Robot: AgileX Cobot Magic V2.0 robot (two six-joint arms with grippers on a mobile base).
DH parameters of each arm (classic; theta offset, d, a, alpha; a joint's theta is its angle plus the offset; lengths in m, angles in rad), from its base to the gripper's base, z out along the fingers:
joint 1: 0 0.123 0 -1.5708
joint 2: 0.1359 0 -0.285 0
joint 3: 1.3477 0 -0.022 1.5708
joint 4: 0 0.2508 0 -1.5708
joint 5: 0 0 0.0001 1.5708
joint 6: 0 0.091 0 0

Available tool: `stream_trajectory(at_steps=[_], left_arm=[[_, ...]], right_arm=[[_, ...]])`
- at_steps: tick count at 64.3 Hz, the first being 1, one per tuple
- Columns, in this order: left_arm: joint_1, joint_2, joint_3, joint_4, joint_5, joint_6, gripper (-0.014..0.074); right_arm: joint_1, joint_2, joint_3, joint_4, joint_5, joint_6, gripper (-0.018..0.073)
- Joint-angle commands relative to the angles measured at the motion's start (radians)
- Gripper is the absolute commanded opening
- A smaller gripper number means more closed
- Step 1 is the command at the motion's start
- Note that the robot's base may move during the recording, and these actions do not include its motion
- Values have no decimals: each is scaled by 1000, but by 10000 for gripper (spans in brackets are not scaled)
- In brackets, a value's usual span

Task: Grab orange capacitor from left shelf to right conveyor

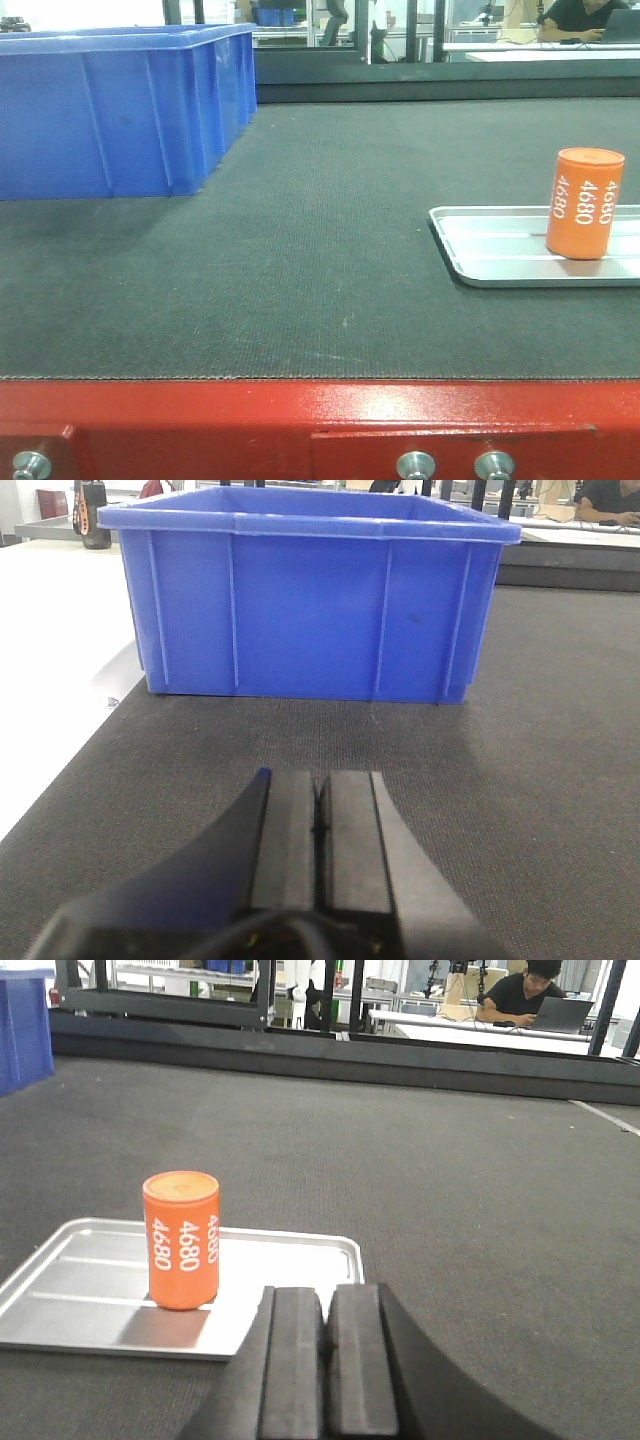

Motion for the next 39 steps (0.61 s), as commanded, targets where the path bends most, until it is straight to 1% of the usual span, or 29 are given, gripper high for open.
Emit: stream_trajectory(at_steps=[1,39], left_arm=[[0,-10,-5,-3,-85,-2,-127],[0,-10,-5,-3,-85,-2,-127]], right_arm=[[-7,-16,-3,-20,-74,0,60],[-7,-16,-3,-19,-64,0,60]])
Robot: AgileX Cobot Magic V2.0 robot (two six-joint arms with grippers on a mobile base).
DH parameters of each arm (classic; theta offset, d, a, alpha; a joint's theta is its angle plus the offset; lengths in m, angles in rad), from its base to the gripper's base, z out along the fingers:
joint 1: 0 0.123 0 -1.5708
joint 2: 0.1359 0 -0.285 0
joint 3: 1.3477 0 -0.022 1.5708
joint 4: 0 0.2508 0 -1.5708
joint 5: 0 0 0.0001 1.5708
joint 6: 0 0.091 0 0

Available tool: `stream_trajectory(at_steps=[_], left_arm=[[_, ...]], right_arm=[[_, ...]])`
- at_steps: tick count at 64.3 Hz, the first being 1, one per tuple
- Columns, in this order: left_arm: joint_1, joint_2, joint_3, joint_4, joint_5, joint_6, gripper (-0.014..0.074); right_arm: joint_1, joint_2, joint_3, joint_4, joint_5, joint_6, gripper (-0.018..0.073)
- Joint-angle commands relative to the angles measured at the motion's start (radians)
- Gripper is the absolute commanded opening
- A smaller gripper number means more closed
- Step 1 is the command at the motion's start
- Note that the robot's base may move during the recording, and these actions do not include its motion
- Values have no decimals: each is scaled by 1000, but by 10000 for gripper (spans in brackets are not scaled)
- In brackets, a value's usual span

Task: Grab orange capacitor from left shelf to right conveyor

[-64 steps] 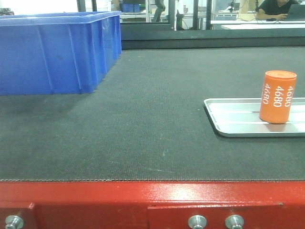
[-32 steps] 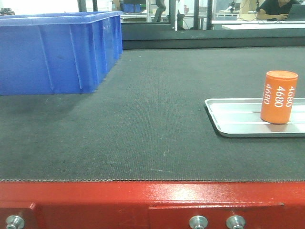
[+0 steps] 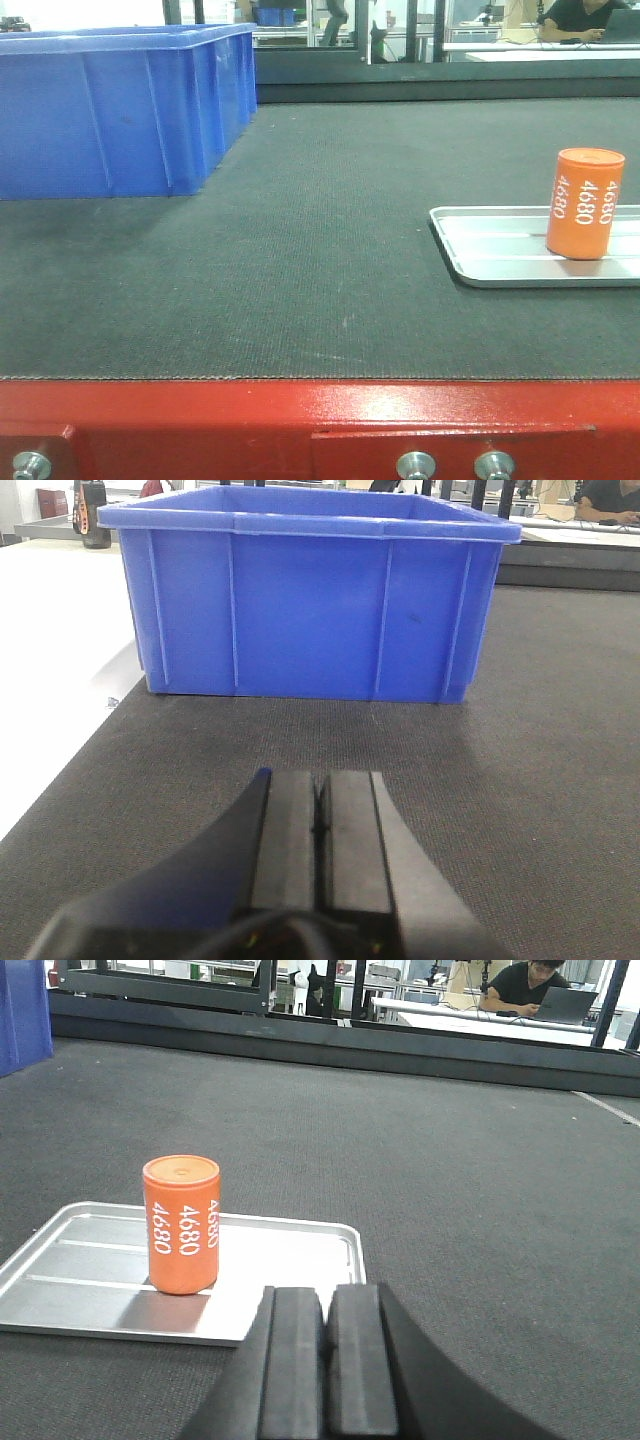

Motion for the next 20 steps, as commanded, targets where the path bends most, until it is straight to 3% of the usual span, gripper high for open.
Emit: stream_trajectory(at_steps=[1,20], left_arm=[[0,-10,-5,-3,-85,-2,-127],[0,-10,-5,-3,-85,-2,-127]], right_arm=[[-7,-14,-3,-8,-85,0,60],[-7,-14,-3,-8,-85,0,60]])
